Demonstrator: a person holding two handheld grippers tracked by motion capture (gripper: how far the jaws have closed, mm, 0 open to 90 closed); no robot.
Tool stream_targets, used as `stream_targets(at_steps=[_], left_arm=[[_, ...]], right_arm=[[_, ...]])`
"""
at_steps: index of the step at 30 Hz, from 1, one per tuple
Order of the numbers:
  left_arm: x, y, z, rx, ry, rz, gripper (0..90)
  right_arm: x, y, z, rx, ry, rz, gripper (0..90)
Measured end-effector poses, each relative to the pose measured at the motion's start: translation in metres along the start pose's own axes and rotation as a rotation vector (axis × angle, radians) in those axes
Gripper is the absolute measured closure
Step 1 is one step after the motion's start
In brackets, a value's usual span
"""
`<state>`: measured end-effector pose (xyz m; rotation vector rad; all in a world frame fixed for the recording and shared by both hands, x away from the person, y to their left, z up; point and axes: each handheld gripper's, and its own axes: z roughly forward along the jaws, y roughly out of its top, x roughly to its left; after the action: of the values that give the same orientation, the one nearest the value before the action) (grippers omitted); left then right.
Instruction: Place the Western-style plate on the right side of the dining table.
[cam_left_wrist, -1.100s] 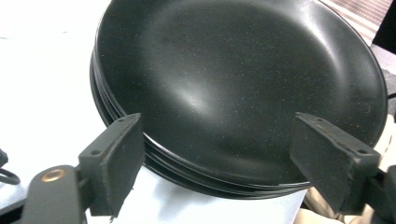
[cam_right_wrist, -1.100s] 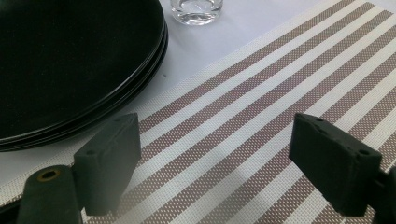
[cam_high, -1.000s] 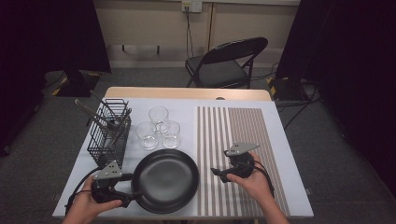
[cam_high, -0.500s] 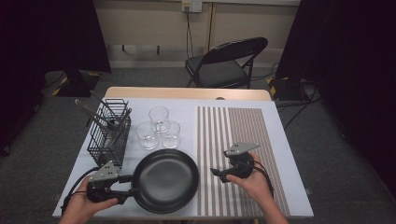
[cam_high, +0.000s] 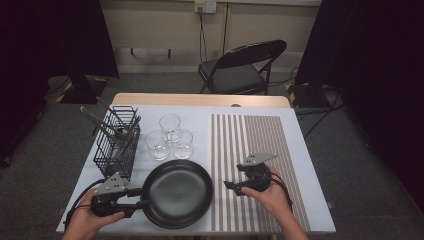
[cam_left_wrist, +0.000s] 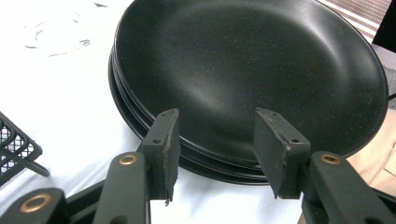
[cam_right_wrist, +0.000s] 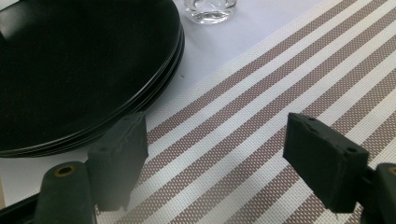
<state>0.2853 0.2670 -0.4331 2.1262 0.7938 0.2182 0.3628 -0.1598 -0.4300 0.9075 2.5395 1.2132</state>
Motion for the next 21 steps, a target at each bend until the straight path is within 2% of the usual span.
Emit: stream_targets(at_steps=[7,11,18,21], left_arm=[[-0.0002,-0.0001,0.0006,-0.002,-0.003,-0.002,52.6],[-0.0008,-0.0009,0.0009,-0.009,-0.028,-0.013,55.1],[-0.0018,0.0002,0.0003,0.003,-0.015,-0.015,56.9],[-0.0017,0.0009,0.0005,0.006,-0.010,-0.003,57.4]], right_arm=[[0.0018,0.0013,0.0012,-0.002,0.000,0.024,19.9],[0.0022,0.0018,0.0020,-0.005,0.005,0.044,19.7],[0.0054,0.0031,0.0030,-0.006,0.013,0.061,19.9],[0.0068,0.0044,0.0035,-0.006,0.010,0.064,20.0]])
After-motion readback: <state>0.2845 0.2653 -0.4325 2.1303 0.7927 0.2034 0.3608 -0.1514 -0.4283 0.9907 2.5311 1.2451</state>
